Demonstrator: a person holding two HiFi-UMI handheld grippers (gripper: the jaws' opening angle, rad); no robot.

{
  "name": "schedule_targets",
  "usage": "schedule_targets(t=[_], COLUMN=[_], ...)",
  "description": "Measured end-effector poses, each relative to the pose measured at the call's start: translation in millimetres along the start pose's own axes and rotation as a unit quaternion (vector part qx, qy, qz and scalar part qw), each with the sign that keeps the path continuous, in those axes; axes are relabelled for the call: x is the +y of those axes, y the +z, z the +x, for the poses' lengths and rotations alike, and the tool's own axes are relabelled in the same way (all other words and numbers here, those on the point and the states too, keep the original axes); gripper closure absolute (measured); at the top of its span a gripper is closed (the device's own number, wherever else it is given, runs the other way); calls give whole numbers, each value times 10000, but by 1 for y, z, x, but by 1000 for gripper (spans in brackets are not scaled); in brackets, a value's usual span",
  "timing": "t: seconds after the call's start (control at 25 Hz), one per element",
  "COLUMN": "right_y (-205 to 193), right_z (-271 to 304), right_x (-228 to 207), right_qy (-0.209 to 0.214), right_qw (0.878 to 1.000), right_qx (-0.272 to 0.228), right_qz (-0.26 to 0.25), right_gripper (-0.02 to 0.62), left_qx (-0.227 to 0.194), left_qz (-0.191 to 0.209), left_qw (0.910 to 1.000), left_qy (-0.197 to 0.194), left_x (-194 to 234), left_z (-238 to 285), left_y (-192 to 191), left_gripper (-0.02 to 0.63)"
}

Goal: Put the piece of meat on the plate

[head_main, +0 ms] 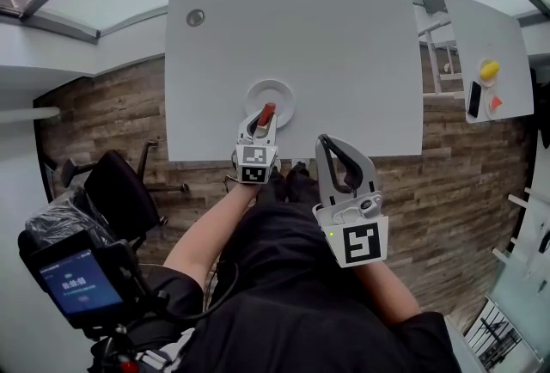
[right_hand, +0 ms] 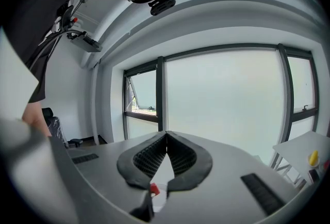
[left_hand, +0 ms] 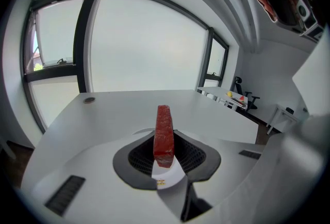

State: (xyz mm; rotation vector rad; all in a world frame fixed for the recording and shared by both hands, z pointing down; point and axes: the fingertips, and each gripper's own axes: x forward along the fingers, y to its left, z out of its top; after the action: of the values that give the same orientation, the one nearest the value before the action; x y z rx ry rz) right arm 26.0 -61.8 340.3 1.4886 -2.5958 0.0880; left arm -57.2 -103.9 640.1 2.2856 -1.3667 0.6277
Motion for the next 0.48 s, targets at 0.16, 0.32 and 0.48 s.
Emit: schedule_targets(t=[0.16,0.32,0.48], right_y=[-2,-10,-18], right_z=[-1,-3,-1], right_x=[3,-1,-15], right_qy=[-1,-46,-95], right_qw=[10000,9999,9998], right_qx=[21,103,150], right_qz=[-27,-4,27], right_gripper=[591,591,591], left_qx=[13,61,201], left_qz=[-40,-97,-182], left_qw=[9999,9999,9996], left_qy=[93,53,3], left_x=[6,5,-1], left_z=[4,12,31], left_y=[-4,-10,-17], left_gripper=[511,511,511])
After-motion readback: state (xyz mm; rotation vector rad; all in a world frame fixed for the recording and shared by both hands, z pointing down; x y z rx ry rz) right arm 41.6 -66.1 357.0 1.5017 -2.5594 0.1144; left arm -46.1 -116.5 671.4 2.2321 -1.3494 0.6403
